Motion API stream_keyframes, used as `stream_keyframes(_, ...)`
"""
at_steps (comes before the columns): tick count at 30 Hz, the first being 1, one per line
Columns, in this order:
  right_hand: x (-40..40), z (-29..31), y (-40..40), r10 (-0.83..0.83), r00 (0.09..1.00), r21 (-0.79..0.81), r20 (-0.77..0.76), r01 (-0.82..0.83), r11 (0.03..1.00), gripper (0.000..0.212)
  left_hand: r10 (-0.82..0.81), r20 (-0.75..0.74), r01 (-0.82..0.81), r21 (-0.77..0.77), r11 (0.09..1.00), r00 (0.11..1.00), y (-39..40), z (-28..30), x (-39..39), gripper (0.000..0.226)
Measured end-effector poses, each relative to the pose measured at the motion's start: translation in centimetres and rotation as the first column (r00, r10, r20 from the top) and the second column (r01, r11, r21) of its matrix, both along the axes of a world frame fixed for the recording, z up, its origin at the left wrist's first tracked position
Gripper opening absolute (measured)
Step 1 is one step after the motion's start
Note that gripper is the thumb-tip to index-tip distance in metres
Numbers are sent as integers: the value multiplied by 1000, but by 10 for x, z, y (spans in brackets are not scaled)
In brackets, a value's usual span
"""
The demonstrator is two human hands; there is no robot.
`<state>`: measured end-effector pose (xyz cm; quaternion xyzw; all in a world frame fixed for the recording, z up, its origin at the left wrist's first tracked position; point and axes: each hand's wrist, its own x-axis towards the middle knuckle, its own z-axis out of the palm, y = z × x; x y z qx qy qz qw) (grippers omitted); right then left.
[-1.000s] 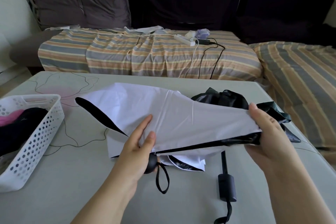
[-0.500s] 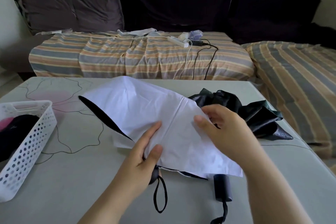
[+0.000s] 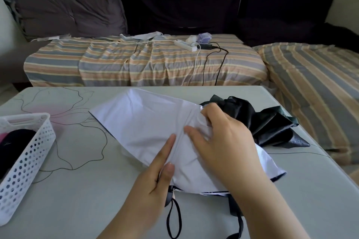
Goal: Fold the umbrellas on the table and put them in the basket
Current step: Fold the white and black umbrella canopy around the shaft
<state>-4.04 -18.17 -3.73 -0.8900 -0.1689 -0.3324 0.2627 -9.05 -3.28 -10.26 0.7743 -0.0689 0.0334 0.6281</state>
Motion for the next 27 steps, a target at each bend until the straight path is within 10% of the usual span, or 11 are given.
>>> stream_keyframes(4, -3, 0, -7, -82, 906, 237, -415, 195, 952, 46, 76, 31, -76, -1, 997, 997, 0, -2, -1, 50)
stream_keyframes(11, 4, 2, -19, -82, 804, 220, -589, 257, 941, 31, 74, 49, -76, 50, 996, 996, -1, -8, -4, 51)
stream_keyframes(19, 4, 7, -24, -91, 959, 354, -267, 185, 917, 23, 30, 72, -37, 105, 994, 997, 0, -18, -2, 40)
stream_keyframes(27, 0, 5, -7, 62, 998, 154, 0, -62, 986, 15, 39, 251, -104, 251, 963, 967, -3, -28, -5, 53)
